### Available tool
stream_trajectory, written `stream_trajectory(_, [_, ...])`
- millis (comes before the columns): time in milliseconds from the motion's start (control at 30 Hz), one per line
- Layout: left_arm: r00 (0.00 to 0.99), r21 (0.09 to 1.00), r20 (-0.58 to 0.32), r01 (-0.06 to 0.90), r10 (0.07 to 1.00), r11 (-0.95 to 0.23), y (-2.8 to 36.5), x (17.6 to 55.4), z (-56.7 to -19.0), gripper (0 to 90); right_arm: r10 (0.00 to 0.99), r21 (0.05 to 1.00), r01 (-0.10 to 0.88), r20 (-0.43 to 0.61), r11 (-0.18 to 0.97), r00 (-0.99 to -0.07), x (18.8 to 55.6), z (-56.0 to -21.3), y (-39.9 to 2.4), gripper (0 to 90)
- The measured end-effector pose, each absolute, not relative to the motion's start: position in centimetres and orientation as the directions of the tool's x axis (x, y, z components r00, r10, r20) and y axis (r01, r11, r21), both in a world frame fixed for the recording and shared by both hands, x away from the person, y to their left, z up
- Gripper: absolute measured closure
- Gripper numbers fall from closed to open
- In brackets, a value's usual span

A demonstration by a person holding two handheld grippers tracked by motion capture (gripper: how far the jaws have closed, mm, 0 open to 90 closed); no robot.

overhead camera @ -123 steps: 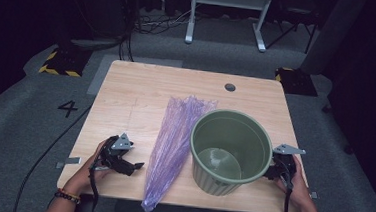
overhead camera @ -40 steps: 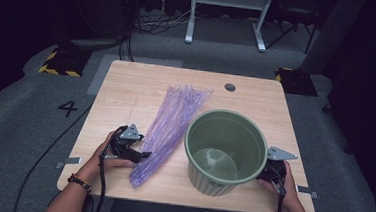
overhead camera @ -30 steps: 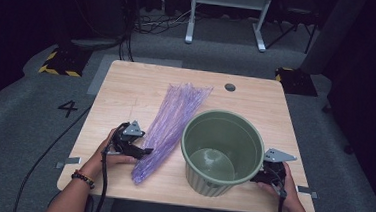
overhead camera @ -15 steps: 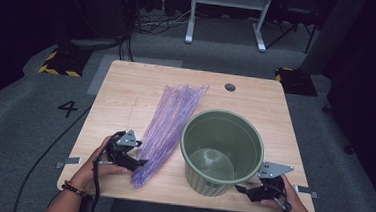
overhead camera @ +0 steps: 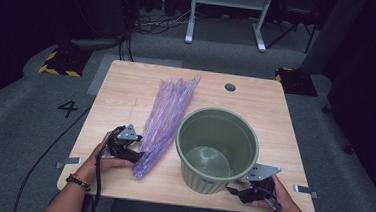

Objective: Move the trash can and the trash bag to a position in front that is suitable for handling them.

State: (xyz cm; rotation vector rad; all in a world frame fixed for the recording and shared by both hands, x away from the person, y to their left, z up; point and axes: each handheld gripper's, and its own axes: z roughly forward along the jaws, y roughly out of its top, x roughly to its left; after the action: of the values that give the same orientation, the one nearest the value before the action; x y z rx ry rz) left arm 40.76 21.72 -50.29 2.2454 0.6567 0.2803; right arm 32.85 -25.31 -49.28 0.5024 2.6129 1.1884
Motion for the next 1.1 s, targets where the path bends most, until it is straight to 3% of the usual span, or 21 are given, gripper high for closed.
stream_trajectory(1100, [0.832,0.728,-0.008,0.385,0.555,-0.567,20.2,45.0,-50.2,28.3,0.383,0.762,0.189,-0.083,0.619,-0.92,33.5,-50.3,-19.3,26.1])
